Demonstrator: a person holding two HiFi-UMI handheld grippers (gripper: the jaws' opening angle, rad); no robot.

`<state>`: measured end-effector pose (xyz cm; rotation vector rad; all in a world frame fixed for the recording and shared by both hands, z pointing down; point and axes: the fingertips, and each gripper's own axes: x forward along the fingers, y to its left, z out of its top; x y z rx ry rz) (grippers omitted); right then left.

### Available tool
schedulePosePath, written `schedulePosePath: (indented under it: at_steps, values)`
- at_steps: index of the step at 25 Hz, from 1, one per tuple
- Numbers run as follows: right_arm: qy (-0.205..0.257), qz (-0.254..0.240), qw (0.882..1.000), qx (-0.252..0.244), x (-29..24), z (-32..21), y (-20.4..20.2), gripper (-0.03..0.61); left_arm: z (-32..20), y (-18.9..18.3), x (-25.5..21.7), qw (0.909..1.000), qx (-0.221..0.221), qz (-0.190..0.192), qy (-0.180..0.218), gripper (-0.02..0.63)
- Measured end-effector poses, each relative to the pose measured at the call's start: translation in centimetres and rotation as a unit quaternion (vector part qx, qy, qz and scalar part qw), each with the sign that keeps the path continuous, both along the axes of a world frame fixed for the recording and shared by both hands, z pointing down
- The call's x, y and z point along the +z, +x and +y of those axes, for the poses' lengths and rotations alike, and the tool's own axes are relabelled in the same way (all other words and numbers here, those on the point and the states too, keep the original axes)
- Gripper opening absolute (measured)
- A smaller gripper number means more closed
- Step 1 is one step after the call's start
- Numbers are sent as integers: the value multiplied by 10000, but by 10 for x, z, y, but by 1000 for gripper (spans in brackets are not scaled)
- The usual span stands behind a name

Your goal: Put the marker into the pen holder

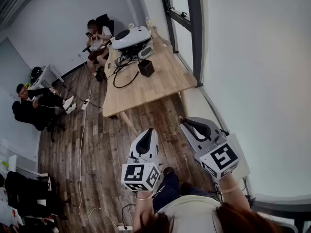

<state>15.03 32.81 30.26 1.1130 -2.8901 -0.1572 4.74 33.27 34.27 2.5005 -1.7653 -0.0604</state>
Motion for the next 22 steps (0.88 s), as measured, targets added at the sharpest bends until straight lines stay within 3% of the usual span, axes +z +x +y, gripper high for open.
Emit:
schedulePosePath:
  at_steps: [14,22]
  values:
    - [46,-224,9997,56,1,-24,4,69,-23,12,0,9998,179,-84,-86,20]
    - [154,-116,9998,84,5,-65,-16,69,-64,-3,8,9997,228,-76,-104,20]
